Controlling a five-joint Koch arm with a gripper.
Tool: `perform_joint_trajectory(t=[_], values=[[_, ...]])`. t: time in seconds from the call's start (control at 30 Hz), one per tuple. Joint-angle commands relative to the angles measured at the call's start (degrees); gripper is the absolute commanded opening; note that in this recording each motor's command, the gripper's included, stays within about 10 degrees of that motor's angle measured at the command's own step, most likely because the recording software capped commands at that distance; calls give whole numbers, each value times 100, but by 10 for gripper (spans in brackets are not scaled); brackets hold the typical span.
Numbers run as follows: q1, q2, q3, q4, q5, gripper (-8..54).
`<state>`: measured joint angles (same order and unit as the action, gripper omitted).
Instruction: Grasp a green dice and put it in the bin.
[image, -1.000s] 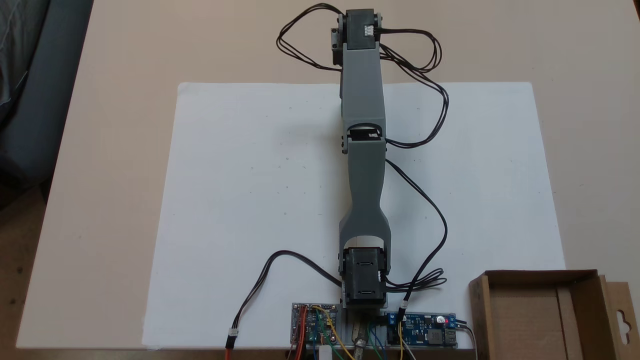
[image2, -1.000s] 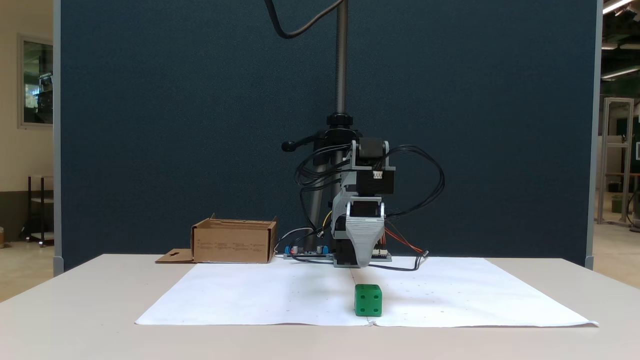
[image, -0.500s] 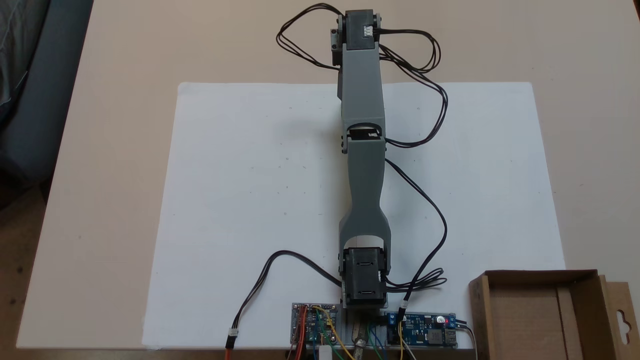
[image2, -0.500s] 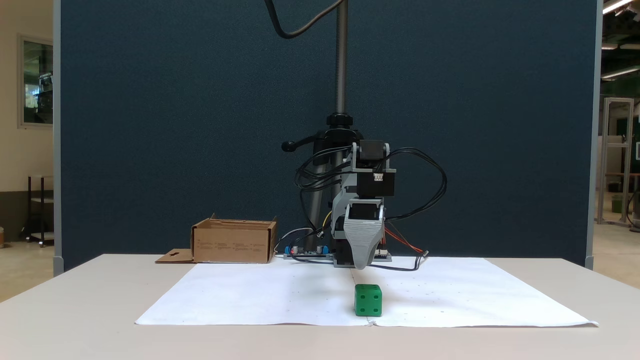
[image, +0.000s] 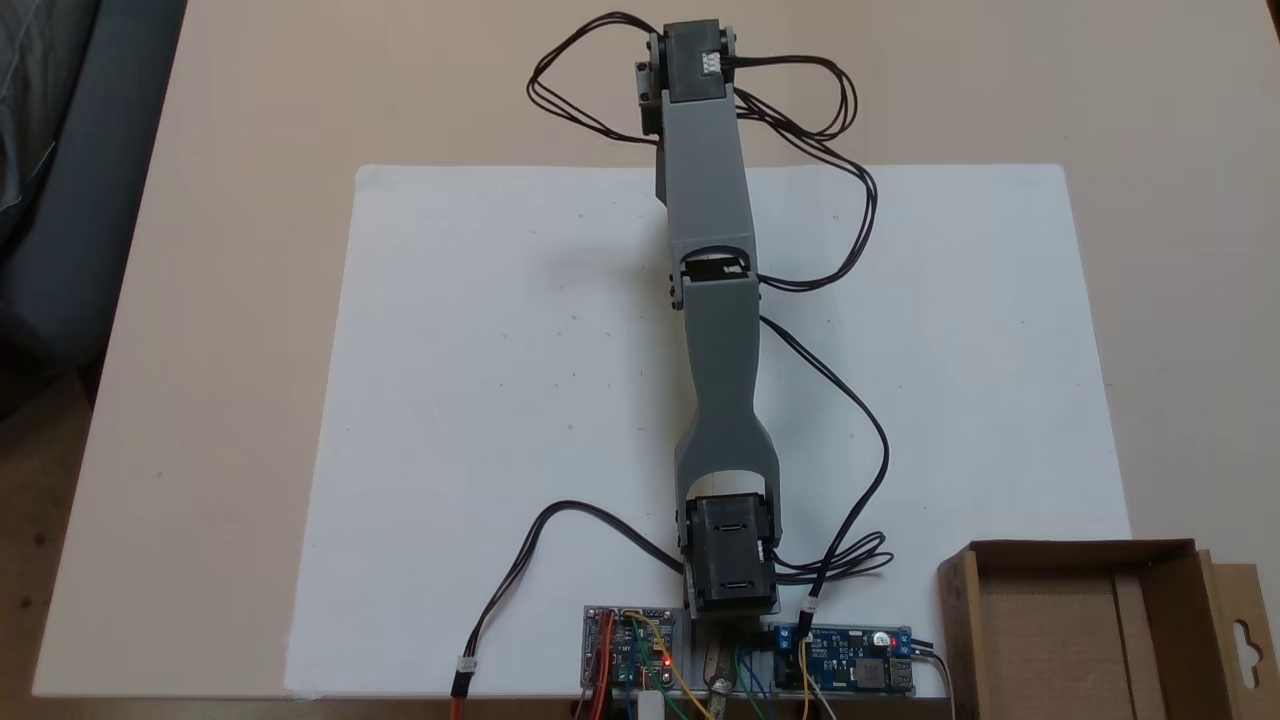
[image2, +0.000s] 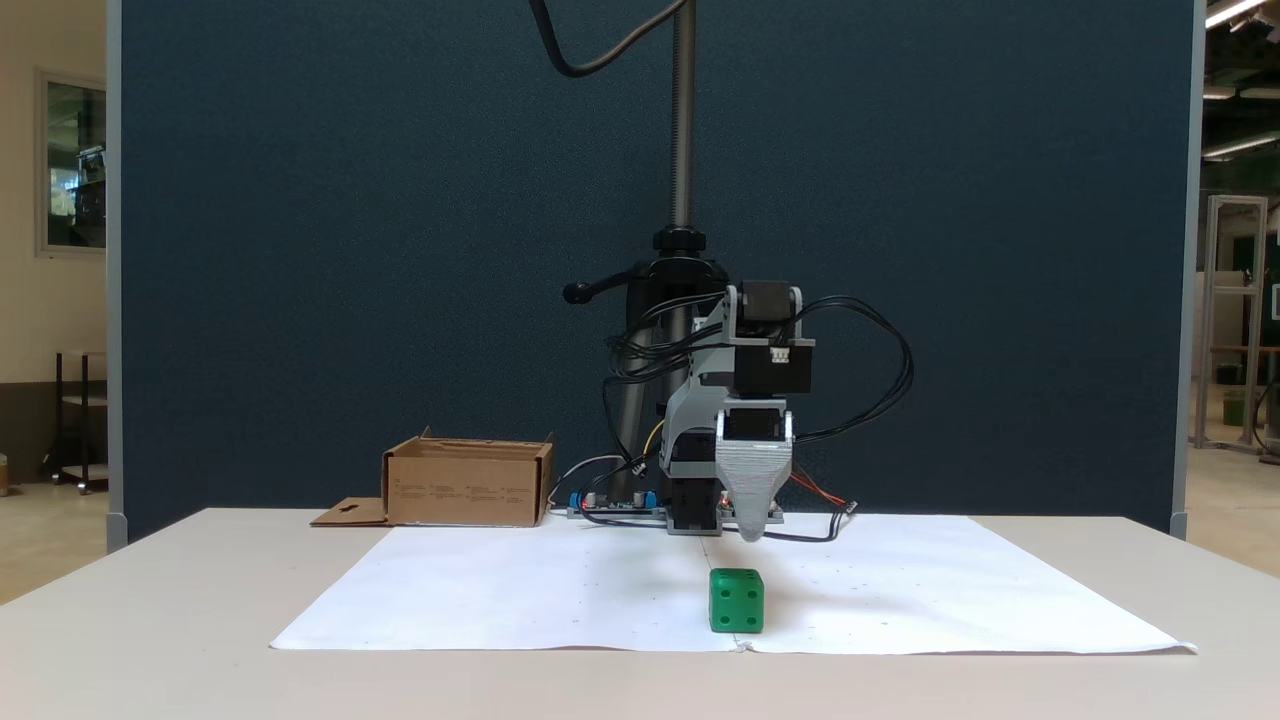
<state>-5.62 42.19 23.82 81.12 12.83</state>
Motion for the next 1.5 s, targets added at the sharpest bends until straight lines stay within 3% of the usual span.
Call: perform_joint_trajectory(t=[0.0,0.27,1.47], values=[[-70,149,-176,35,-519,418],[-79,88,-176,-35,-958,427],[220,-615,-176,-580,-817,425]])
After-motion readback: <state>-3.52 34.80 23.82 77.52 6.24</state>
